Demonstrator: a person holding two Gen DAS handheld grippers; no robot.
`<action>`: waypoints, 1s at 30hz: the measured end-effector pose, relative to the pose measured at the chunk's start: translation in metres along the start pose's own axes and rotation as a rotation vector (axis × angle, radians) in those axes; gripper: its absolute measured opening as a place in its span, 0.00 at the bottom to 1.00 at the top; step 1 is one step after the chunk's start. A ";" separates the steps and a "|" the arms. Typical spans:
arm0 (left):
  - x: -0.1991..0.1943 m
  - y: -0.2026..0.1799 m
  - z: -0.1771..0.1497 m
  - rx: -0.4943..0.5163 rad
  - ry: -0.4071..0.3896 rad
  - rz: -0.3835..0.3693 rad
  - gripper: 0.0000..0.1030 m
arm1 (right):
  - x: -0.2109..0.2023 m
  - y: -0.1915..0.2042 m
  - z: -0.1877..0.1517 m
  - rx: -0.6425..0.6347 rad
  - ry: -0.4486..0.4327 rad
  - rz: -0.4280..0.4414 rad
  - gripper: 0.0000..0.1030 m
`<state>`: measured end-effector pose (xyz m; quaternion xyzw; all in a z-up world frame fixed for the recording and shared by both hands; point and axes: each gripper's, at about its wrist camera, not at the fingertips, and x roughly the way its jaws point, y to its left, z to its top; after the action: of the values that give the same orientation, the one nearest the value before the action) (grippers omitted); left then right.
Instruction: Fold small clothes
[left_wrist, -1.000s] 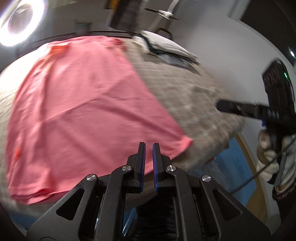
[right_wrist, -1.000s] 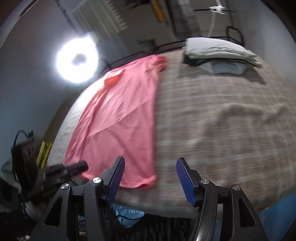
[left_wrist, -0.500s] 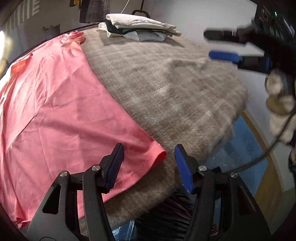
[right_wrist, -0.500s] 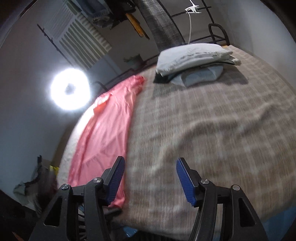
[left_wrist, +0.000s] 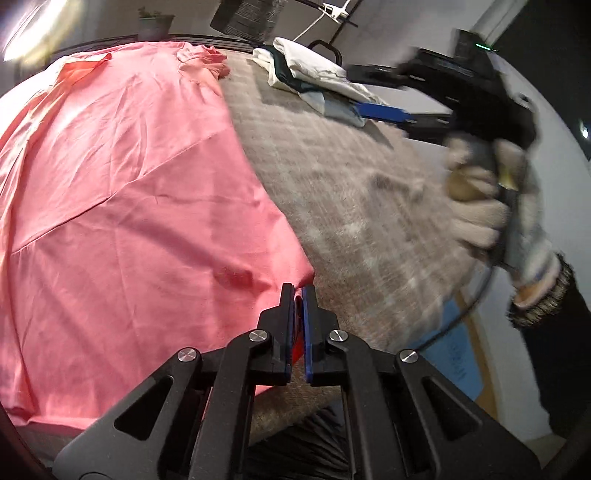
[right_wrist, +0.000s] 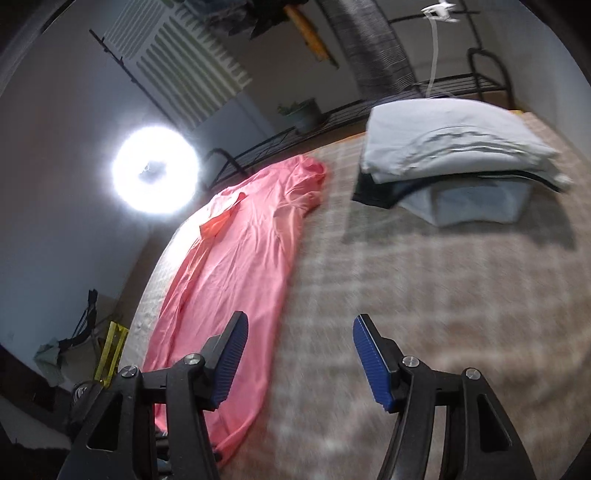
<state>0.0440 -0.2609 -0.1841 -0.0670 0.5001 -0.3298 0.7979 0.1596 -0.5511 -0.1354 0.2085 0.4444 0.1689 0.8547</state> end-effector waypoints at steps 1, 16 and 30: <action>-0.001 -0.002 0.000 0.003 -0.001 -0.002 0.02 | 0.013 0.002 0.007 -0.002 0.014 0.007 0.64; -0.030 0.007 0.008 -0.023 -0.057 -0.042 0.02 | 0.184 -0.023 0.111 0.301 0.080 0.008 0.67; -0.047 0.044 0.003 -0.116 -0.079 -0.081 0.01 | 0.222 0.007 0.154 0.240 0.101 -0.091 0.02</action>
<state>0.0535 -0.1997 -0.1659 -0.1462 0.4833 -0.3295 0.7978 0.4084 -0.4715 -0.2046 0.2803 0.5128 0.0858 0.8069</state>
